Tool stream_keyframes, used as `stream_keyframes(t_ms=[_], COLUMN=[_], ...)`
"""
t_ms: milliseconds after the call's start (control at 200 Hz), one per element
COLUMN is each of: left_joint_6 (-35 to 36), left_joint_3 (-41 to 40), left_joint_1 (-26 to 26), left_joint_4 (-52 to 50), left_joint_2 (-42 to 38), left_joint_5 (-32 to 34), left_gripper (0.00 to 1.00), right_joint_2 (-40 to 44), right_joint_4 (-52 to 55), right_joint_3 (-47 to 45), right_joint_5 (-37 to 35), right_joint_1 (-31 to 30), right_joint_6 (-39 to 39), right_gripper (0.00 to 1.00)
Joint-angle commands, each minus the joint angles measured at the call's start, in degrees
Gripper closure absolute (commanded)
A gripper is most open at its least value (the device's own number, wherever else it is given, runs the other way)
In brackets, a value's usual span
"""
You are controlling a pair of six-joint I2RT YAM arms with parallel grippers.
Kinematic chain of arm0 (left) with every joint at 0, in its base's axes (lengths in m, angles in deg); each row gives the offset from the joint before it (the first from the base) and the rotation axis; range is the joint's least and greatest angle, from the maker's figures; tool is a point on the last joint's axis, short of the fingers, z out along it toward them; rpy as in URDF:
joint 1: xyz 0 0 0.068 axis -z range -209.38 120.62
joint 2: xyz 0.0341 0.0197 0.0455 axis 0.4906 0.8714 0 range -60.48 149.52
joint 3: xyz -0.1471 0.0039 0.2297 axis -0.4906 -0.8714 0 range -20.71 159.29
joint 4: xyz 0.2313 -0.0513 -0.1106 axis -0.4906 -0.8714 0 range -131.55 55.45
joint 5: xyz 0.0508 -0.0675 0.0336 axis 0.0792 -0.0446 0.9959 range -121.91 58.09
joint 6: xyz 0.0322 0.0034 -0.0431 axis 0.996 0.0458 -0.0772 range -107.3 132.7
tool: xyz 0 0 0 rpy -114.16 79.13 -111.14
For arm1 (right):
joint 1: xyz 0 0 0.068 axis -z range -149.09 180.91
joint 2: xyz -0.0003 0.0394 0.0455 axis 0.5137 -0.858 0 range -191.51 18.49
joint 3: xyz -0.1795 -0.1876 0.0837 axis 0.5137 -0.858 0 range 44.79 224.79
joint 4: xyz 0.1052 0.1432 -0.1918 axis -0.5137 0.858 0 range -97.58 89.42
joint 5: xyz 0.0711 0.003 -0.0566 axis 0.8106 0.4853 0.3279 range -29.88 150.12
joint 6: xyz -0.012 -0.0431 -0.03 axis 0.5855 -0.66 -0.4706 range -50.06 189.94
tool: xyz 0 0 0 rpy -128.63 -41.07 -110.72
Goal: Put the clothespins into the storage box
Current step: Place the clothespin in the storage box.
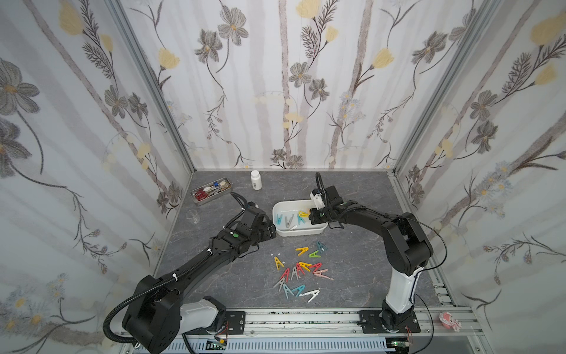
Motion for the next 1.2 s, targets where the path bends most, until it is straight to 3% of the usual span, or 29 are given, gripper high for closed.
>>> stream_keyframes(t_ms=[0, 175, 570, 764, 1199], left_joint_6=[-0.4, -0.5, 0.6, 0.1, -8.4], left_joint_3=[-0.1, -0.3, 0.0, 1.0, -3.4], left_joint_1=[-0.1, -0.1, 0.3, 4.8, 12.4], left_joint_4=[-0.8, -1.4, -5.1, -11.6, -10.1], left_joint_2=[-0.5, -0.1, 1.1, 4.4, 6.7], left_joint_5=[0.2, -0.2, -2.9, 1.0, -4.6], left_gripper=[0.24, 0.24, 0.34, 0.38, 0.48], right_joint_2=[0.3, 2.3, 11.7, 16.9, 20.5], right_joint_4=[-0.3, 0.0, 0.5, -1.8, -7.1], right_joint_3=[0.9, 0.8, -2.3, -7.3, -14.8], right_joint_5=[-1.1, -2.0, -2.5, -3.4, -2.4], right_joint_1=[0.1, 0.0, -1.7, -5.5, -9.6], right_joint_6=[-1.2, -1.6, -0.3, 1.3, 3.8], right_gripper=[0.85, 0.78, 0.78, 0.78, 0.80])
